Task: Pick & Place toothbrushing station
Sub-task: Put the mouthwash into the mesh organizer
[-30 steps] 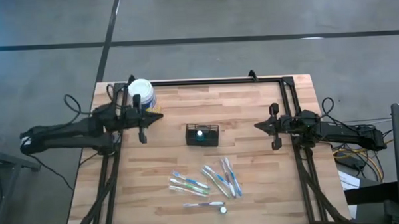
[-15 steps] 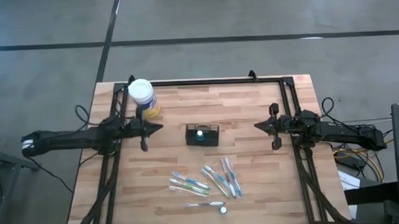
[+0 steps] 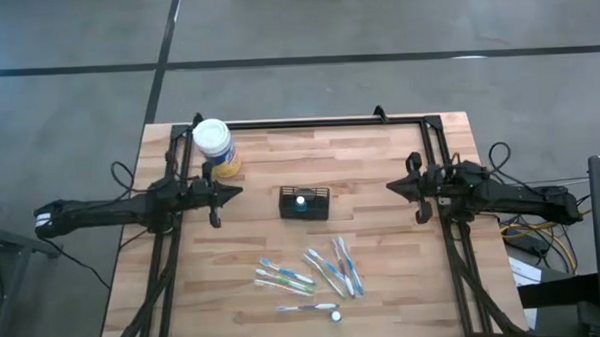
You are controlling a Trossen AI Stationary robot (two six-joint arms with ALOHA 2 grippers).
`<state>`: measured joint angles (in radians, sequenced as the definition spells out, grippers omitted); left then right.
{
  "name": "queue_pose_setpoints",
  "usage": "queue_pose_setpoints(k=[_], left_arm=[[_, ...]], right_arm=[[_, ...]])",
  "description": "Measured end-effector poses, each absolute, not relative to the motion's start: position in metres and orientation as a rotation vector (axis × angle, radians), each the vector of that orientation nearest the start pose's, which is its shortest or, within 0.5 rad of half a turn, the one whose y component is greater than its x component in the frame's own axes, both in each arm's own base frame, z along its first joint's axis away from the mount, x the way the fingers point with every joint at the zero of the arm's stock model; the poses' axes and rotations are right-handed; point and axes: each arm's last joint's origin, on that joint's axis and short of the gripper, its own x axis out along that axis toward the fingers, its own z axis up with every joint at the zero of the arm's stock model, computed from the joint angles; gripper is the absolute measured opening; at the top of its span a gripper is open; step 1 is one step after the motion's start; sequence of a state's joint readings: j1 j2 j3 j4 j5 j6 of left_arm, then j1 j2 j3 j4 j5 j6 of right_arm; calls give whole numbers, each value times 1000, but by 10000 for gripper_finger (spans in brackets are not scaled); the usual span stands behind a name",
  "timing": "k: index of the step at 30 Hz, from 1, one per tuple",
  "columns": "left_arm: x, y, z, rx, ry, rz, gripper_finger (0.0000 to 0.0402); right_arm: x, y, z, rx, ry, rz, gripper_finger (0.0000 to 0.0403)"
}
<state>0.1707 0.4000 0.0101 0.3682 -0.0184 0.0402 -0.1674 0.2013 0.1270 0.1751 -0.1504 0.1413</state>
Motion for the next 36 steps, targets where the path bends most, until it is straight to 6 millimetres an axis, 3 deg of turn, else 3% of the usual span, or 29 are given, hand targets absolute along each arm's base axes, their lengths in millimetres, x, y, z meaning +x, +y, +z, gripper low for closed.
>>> queue_pose_setpoints(k=[8, 13, 18, 26, 31, 36], left_arm=[[121, 21, 167, 26, 17, 190, 7], [121, 21, 167, 21, 17, 191, 7], [121, 21, 167, -1, 17, 191, 7], [121, 21, 164, -26, 49, 191, 7], [121, 21, 161, -34, 75, 192, 7], [121, 21, 161, -39, 78, 192, 7]], right_arm=[[121, 2, 296, 124, 76, 88, 8], [156, 21, 339, 160, 362, 110, 8], [201, 55, 369, 213, 638, 159, 8], [275, 118, 386, 267, 991, 130, 8], [313, 155, 370, 240, 1229, 60, 16], [348, 189, 356, 196, 1263, 76, 60]])
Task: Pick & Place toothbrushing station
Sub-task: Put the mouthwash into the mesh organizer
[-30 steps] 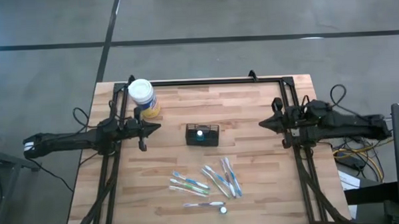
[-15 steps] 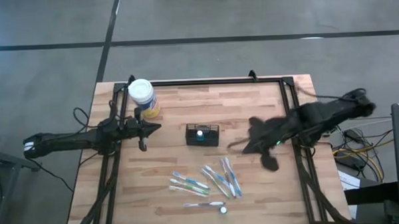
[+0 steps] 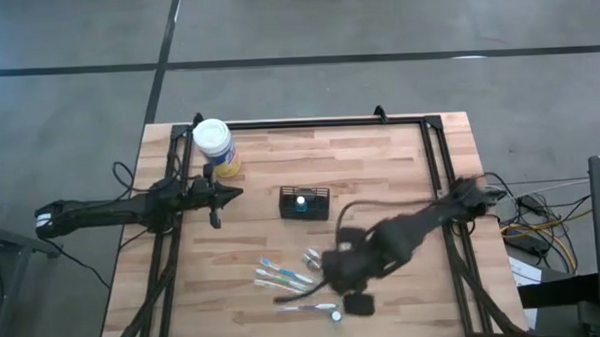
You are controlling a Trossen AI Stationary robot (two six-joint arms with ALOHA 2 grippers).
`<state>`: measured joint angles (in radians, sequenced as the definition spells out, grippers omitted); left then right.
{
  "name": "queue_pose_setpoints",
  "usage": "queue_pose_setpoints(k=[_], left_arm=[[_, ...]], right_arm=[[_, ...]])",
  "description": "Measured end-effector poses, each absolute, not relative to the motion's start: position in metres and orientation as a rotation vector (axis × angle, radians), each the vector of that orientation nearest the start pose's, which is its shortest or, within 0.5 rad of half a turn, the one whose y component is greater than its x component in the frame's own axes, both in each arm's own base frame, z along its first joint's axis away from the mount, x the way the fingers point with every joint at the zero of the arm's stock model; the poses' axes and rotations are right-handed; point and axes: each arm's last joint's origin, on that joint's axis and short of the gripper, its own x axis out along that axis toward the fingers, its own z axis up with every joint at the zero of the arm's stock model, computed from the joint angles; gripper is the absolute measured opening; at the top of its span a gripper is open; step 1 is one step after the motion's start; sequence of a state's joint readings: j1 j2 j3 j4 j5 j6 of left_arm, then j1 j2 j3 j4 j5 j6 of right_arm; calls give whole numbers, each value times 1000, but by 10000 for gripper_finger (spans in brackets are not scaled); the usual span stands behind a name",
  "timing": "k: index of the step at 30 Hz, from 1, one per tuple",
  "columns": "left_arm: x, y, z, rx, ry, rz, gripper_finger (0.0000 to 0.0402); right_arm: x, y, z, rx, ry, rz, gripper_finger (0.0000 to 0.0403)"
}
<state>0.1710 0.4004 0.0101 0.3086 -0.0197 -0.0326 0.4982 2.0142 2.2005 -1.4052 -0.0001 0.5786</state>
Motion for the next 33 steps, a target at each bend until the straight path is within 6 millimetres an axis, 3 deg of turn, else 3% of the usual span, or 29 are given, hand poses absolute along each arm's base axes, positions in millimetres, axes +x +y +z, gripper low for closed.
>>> queue_pose_setpoints(k=[6, 13, 24, 33], left_arm=[[121, 21, 159, -46, 93, 192, 7], [120, 21, 156, -70, 120, 193, 7], [120, 21, 155, -92, 133, 193, 7], [120, 21, 155, -93, 133, 193, 7]], right_arm=[[375, 223, 333, 204, 1252, 148, 126], [376, 238, 311, 270, 1270, 90, 180], [370, 258, 284, 267, 1272, 46, 207], [370, 261, 260, 264, 1308, 54, 212]])
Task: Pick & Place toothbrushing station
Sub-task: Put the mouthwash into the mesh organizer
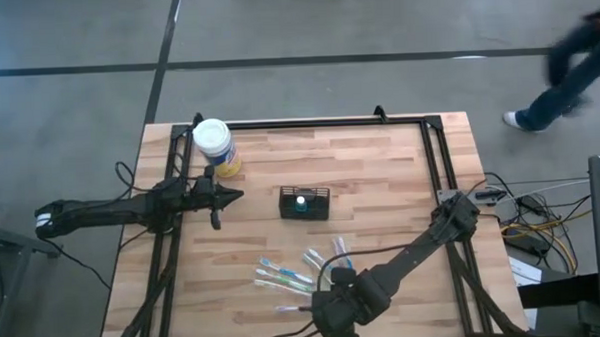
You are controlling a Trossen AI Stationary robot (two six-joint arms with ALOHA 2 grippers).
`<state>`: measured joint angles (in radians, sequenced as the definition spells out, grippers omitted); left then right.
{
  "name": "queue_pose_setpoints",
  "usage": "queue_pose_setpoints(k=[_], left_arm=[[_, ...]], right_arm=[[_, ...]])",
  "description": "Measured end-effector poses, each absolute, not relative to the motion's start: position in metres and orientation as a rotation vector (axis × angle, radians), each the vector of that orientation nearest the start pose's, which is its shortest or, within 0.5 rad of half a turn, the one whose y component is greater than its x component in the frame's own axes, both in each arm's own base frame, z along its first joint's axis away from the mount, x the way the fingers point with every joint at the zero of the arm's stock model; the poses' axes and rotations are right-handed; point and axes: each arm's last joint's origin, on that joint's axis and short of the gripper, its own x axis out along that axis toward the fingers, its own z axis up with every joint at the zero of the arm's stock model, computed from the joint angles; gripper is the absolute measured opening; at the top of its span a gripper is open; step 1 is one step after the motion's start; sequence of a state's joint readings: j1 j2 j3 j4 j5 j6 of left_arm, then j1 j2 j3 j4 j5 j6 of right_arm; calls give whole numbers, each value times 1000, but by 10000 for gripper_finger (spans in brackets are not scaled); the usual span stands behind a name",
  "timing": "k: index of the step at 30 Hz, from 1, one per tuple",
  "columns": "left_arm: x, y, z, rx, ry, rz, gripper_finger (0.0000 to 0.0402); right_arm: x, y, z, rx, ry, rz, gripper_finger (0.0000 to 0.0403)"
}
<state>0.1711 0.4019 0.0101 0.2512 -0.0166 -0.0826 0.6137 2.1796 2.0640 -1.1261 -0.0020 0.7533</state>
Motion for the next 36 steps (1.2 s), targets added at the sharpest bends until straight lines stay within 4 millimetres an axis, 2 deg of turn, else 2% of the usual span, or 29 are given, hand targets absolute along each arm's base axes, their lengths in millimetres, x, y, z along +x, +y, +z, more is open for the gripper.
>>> queue_pose_setpoints(k=[17, 24, 36], left_arm=[[120, 21, 155, -88, 134, 193, 7], [120, 21, 155, -83, 134, 192, 7], [120, 21, 155, -79, 134, 192, 7]], right_arm=[[369, 264, 238, 307, 1313, 22, 212], [370, 264, 236, 310, 1312, 20, 212], [367, 264, 217, 300, 1335, 14, 212]])
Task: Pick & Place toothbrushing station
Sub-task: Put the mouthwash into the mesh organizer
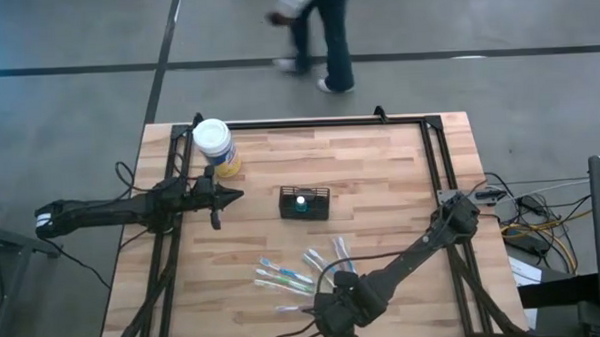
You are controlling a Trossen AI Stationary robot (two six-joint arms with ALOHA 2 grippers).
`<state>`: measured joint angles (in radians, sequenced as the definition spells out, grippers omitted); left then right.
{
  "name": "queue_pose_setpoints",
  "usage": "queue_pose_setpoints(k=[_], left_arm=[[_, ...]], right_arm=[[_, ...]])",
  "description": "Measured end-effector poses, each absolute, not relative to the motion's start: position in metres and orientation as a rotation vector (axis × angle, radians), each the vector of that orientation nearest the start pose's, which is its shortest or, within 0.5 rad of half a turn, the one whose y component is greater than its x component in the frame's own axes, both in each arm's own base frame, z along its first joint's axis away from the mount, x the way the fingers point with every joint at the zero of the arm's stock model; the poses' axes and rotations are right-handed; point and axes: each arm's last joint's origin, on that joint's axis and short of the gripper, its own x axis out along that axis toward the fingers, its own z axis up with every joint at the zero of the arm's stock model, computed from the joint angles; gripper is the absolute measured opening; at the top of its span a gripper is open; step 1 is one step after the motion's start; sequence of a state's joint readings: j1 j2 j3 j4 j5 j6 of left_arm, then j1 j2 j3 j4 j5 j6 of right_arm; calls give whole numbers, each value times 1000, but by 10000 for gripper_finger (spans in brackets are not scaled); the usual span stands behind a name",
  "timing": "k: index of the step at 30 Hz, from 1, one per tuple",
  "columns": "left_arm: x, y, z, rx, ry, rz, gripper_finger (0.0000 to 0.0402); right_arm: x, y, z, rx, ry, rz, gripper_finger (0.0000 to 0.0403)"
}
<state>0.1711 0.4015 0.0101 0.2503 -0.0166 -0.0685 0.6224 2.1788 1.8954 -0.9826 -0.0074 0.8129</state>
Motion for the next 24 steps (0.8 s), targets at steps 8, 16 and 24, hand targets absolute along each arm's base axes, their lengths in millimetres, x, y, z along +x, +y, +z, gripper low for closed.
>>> queue_pose_setpoints(k=[8, 16, 24], left_arm=[[120, 21, 155, -79, 134, 192, 7], [120, 21, 155, -77, 134, 192, 7], [120, 21, 155, -73, 134, 191, 7]], right_arm=[[368, 264, 220, 301, 1326, 23, 212], [368, 264, 220, 294, 1324, 22, 211], [368, 264, 219, 275, 1324, 35, 177]])
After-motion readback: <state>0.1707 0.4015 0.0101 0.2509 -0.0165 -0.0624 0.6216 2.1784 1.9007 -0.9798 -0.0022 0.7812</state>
